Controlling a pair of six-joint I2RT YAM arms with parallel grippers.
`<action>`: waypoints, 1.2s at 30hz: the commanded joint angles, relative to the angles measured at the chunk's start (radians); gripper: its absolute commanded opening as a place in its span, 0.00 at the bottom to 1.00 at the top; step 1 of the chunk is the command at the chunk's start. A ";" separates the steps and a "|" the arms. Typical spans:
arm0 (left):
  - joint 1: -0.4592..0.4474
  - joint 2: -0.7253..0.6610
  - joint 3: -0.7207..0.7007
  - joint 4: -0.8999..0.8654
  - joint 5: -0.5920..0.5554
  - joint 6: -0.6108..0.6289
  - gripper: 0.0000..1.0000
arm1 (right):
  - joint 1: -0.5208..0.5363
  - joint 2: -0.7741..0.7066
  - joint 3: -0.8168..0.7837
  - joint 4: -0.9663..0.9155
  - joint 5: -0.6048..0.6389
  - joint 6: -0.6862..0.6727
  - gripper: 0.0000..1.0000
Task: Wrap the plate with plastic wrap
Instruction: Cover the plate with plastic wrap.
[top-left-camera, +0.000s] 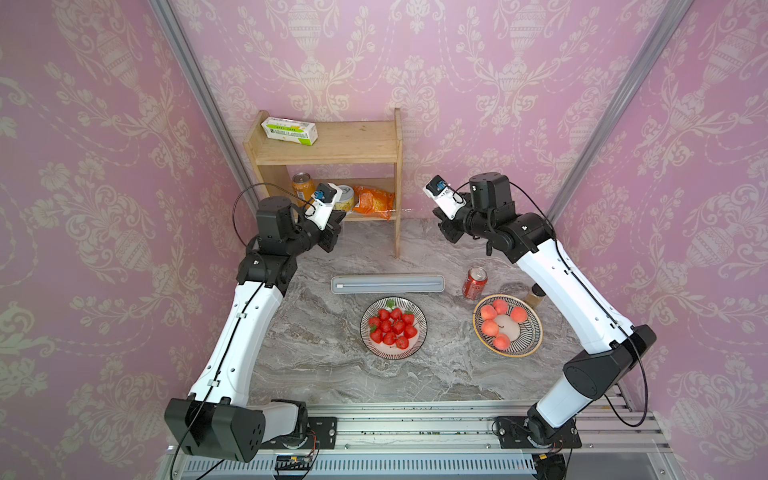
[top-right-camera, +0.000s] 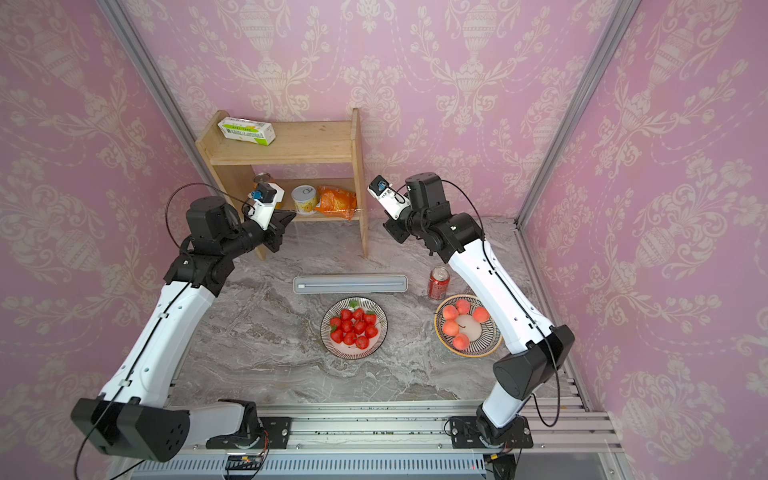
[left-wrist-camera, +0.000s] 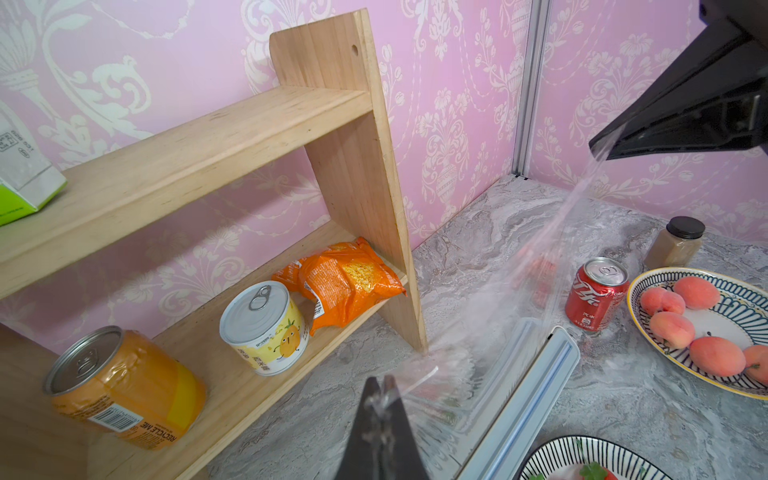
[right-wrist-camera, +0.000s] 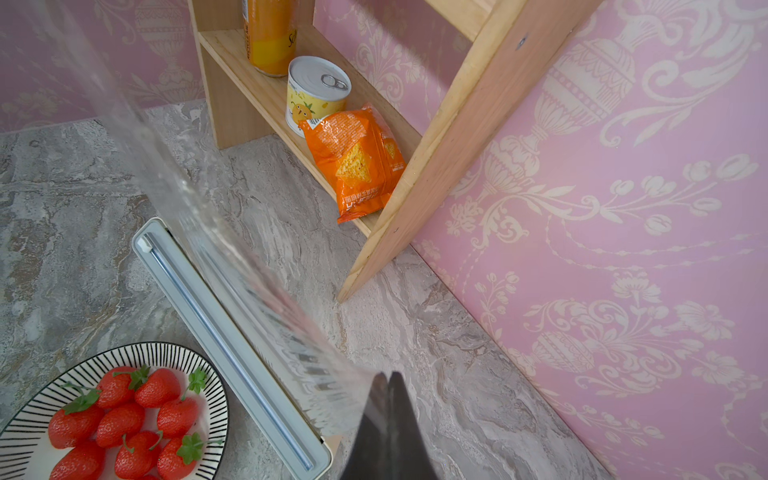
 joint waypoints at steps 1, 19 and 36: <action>-0.005 -0.062 -0.036 0.053 -0.001 -0.025 0.00 | 0.009 -0.050 -0.050 0.046 -0.004 0.033 0.00; -0.094 -0.368 -0.395 -0.004 -0.095 -0.192 0.00 | 0.072 -0.204 -0.377 0.064 -0.036 0.141 0.00; -0.285 -0.667 -0.715 -0.399 -0.276 -0.881 0.00 | 0.228 -0.401 -0.848 -0.037 -0.063 0.545 0.00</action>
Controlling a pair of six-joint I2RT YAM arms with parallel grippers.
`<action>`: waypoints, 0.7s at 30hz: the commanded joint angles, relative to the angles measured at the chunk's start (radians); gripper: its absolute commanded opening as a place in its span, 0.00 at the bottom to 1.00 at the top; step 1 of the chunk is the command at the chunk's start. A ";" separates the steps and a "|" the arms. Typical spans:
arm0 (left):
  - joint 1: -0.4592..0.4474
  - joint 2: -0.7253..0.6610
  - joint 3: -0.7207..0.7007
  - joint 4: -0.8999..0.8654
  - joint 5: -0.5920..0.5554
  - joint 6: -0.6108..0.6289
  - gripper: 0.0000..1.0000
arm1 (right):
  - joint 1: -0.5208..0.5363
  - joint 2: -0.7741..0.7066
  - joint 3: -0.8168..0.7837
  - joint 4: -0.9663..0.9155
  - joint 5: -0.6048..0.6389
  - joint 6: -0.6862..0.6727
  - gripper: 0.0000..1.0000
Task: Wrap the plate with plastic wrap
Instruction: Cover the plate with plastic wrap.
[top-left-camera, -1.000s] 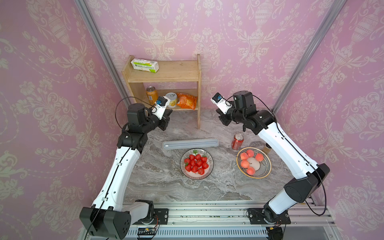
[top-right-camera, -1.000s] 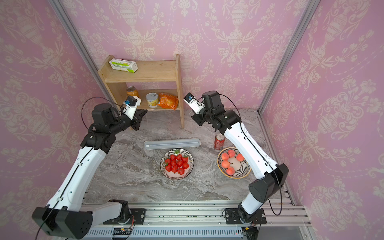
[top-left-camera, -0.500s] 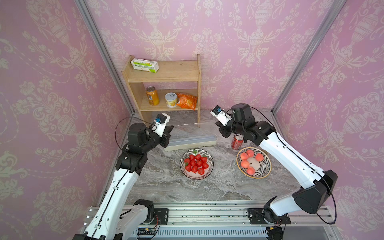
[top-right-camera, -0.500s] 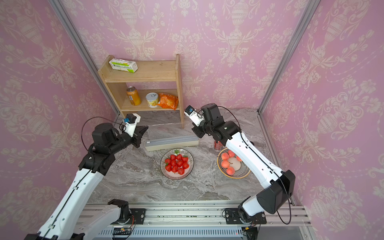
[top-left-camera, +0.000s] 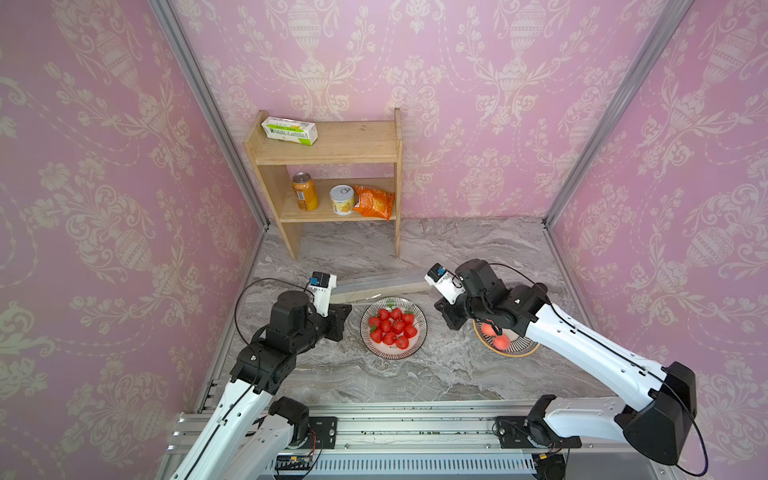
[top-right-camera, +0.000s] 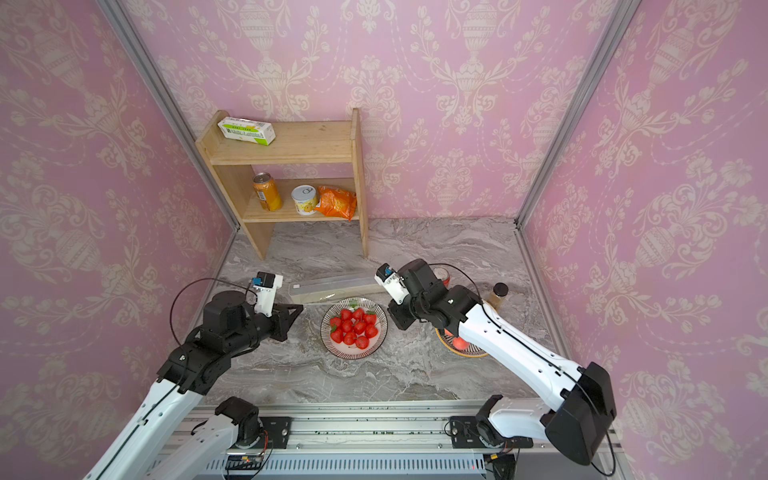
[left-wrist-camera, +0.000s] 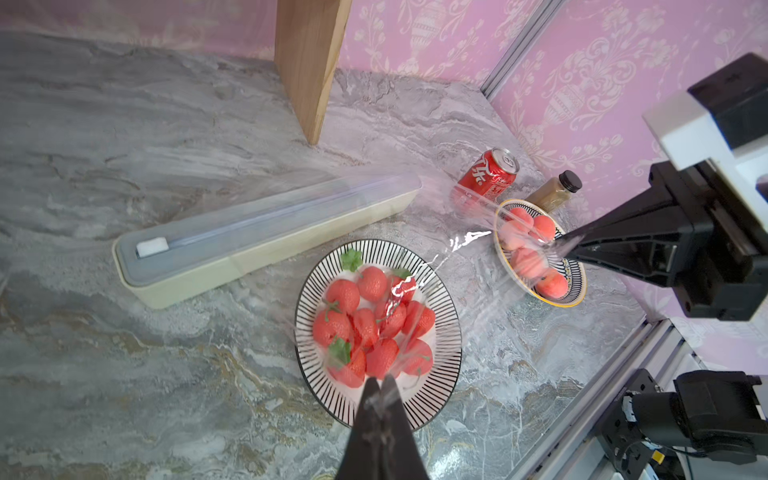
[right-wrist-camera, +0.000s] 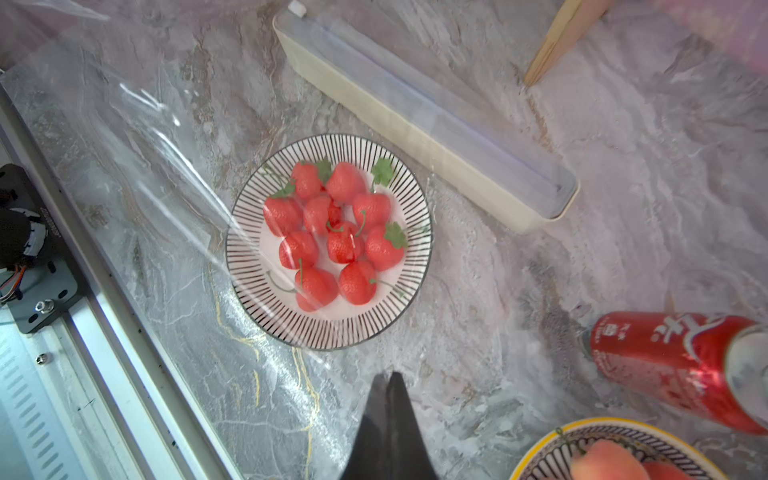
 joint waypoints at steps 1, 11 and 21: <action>-0.024 -0.074 -0.067 -0.142 -0.048 -0.229 0.00 | 0.025 -0.025 -0.044 -0.066 -0.009 0.142 0.00; -0.067 -0.237 -0.194 -0.285 0.013 -0.444 0.00 | 0.073 -0.020 -0.147 -0.125 -0.034 0.325 0.00; -0.167 -0.179 -0.221 -0.312 -0.025 -0.493 0.00 | 0.133 0.039 -0.209 -0.122 -0.059 0.428 0.00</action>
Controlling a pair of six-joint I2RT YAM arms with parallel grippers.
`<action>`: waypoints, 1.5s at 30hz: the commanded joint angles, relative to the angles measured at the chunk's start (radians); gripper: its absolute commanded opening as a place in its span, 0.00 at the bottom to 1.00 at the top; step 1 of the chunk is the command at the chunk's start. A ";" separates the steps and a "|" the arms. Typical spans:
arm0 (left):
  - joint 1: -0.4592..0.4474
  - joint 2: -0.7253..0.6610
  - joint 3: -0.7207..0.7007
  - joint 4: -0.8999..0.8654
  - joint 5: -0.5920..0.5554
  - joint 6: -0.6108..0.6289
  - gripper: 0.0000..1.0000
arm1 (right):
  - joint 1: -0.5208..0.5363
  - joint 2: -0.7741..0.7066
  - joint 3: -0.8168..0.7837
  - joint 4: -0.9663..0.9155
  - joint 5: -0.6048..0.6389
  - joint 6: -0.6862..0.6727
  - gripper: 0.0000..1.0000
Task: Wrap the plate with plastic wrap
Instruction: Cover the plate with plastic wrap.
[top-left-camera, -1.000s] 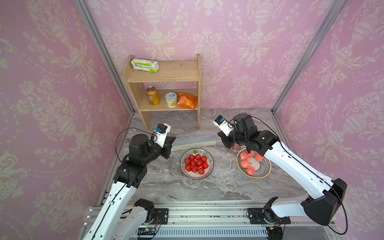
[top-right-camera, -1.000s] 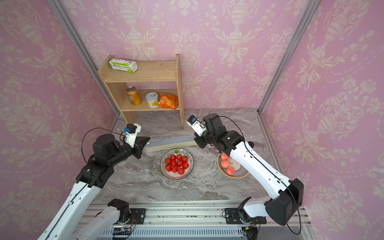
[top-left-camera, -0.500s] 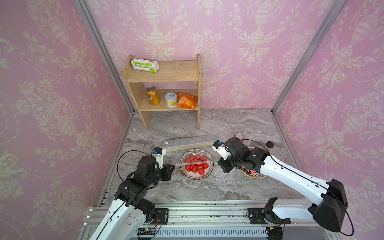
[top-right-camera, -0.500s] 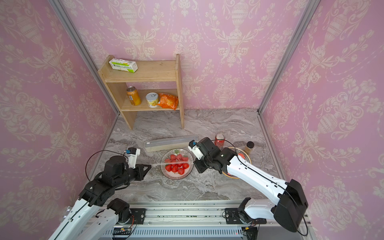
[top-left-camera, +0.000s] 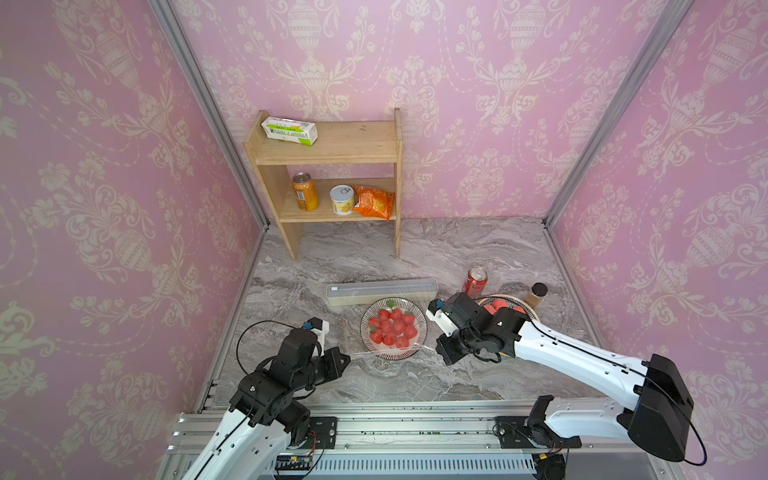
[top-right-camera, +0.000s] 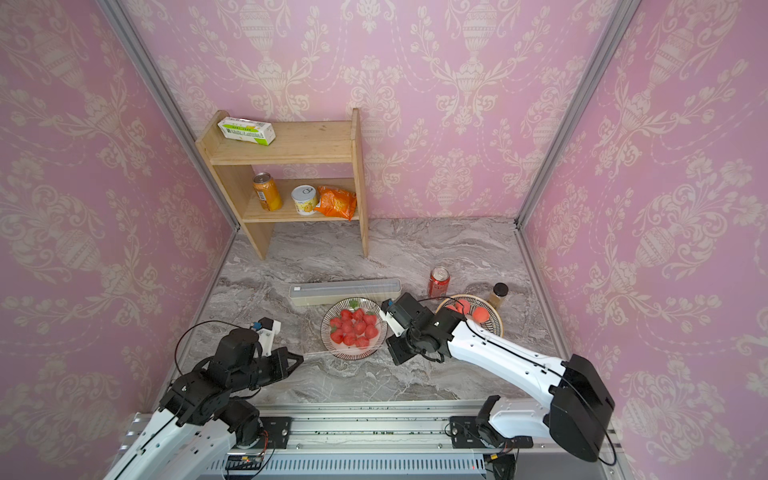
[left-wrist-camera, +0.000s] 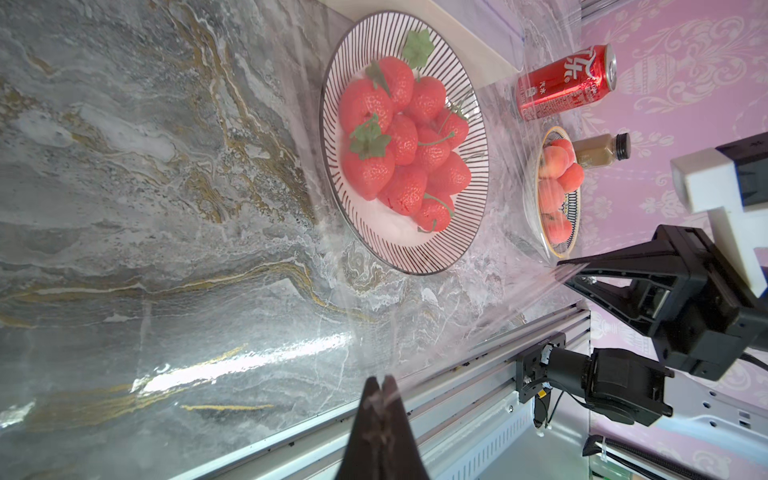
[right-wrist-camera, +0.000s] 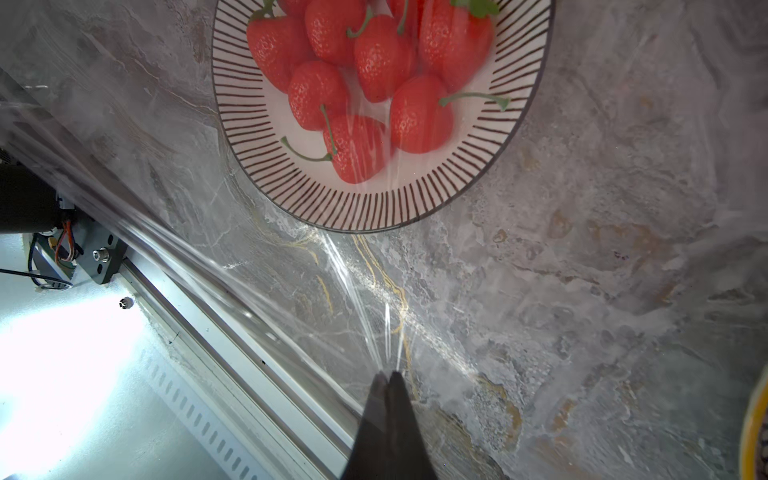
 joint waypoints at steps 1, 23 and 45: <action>-0.048 0.049 -0.015 -0.046 -0.047 -0.039 0.00 | 0.014 0.034 -0.037 -0.067 0.004 0.061 0.00; -0.312 0.371 -0.152 0.256 -0.235 -0.117 0.00 | 0.042 0.212 -0.047 -0.068 0.049 0.064 0.00; -0.270 0.529 -0.080 0.300 -0.408 0.011 0.11 | 0.023 0.323 0.024 -0.004 0.253 0.105 0.13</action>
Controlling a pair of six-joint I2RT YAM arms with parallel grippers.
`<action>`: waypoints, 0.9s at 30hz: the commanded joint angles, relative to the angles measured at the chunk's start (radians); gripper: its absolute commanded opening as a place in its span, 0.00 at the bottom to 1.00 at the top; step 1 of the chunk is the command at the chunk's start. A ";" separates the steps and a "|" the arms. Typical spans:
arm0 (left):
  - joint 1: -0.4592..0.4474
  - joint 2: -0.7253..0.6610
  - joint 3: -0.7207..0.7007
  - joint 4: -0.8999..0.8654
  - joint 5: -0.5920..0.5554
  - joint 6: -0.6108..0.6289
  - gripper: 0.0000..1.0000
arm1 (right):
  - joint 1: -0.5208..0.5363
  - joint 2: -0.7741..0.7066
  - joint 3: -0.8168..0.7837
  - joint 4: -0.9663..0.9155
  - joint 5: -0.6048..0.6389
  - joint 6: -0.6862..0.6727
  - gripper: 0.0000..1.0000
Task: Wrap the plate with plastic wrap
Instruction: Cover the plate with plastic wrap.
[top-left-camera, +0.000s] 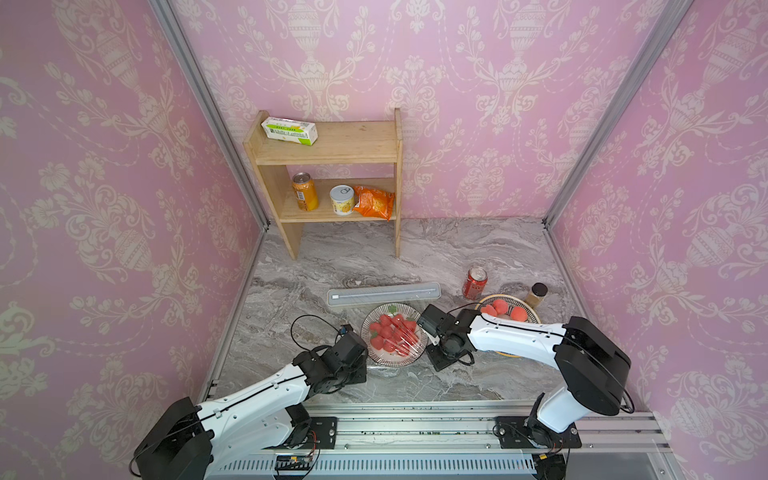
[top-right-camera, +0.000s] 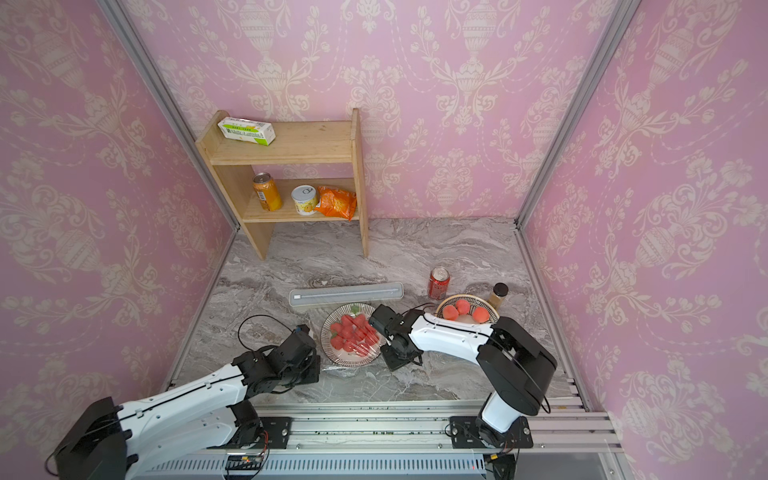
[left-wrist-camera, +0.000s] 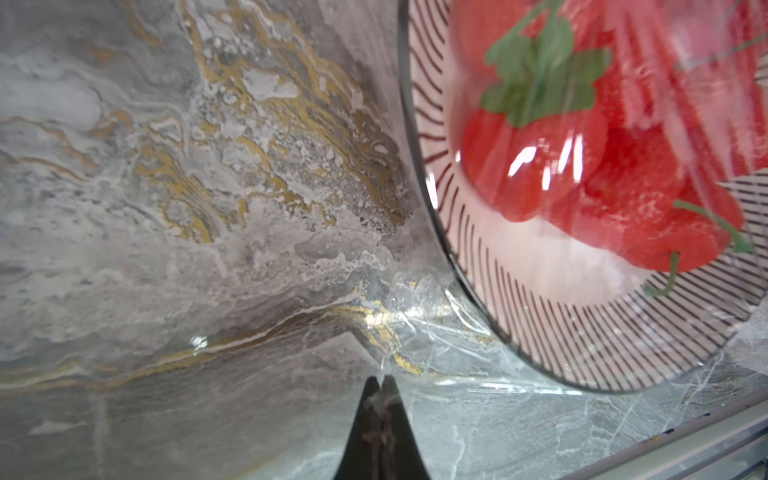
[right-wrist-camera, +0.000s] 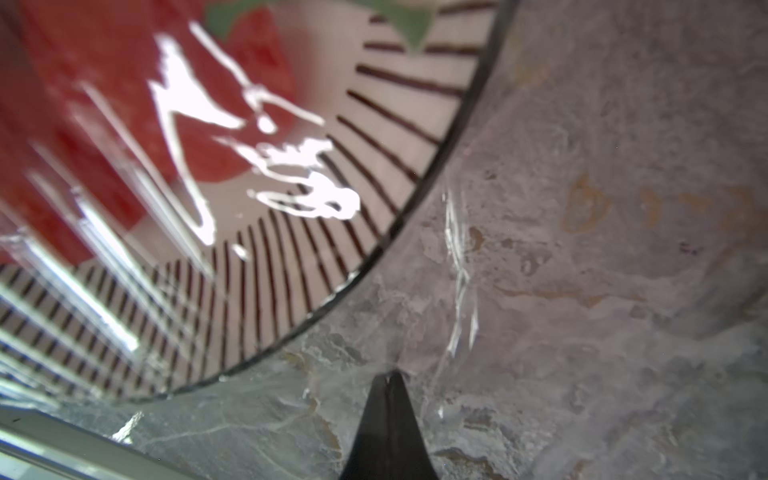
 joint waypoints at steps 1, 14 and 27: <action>0.033 0.000 0.034 -0.048 -0.106 0.049 0.17 | -0.016 -0.020 -0.003 -0.040 0.092 0.033 0.21; 0.174 -0.048 0.155 -0.250 -0.161 0.095 0.54 | -0.076 -0.196 -0.031 -0.186 0.112 0.026 0.72; 0.147 -0.148 0.114 -0.071 0.311 -0.311 0.65 | -0.095 -0.510 -0.089 -0.097 -0.248 0.259 1.00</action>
